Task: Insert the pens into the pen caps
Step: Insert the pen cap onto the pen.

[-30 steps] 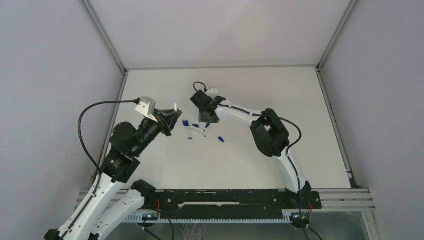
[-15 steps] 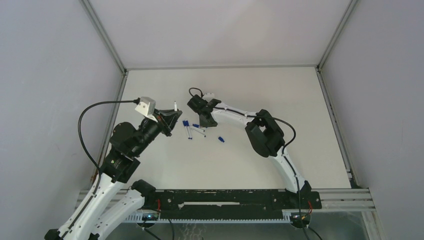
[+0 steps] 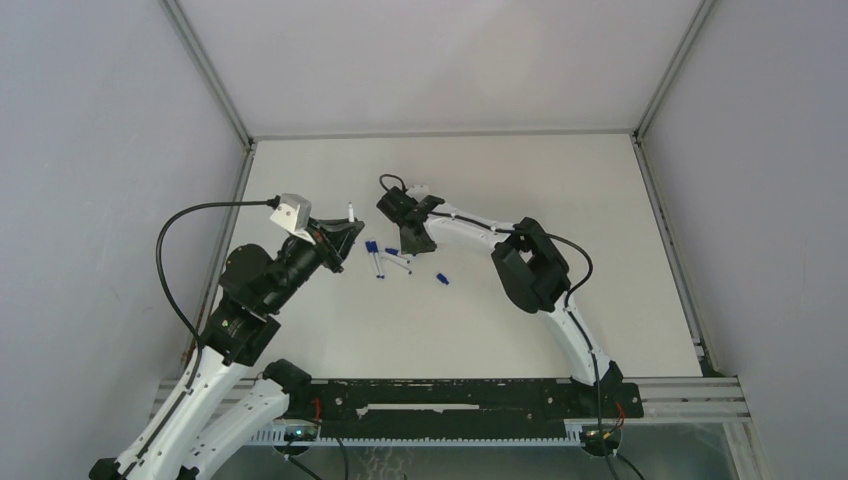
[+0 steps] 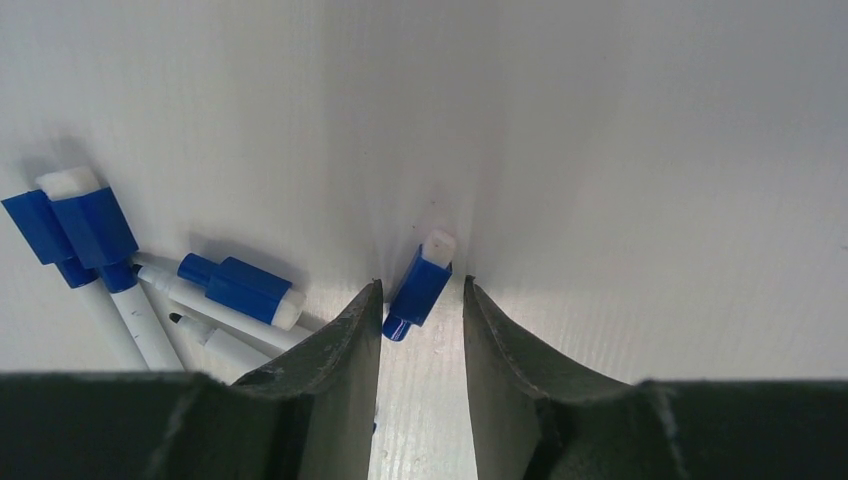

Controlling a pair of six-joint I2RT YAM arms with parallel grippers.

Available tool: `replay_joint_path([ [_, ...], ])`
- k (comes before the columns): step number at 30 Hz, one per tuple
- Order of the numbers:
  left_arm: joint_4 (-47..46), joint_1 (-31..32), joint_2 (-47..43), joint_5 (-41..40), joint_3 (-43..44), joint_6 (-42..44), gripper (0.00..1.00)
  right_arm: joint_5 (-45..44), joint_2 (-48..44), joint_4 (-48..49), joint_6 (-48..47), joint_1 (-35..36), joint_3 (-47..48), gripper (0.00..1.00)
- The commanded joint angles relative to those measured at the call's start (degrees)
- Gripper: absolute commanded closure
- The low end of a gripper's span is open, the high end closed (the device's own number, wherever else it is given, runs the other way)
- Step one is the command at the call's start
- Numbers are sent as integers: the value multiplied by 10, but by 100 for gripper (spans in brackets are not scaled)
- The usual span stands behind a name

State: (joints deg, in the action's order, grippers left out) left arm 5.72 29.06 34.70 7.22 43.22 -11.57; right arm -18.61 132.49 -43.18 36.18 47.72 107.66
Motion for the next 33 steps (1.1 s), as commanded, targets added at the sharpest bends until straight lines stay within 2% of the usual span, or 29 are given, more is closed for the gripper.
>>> replay_joint_path([
  [1,-20,-4,-6,4,-5,6,100,-5,15,-9,-17,-7,22,58],
  [20,-20,-4,-4,3,-5,7,100,2,35,-11,-30,-19,33,62],
  [33,-21,-4,-2,5,-5,7,100,5,30,-5,-52,-24,28,79],
])
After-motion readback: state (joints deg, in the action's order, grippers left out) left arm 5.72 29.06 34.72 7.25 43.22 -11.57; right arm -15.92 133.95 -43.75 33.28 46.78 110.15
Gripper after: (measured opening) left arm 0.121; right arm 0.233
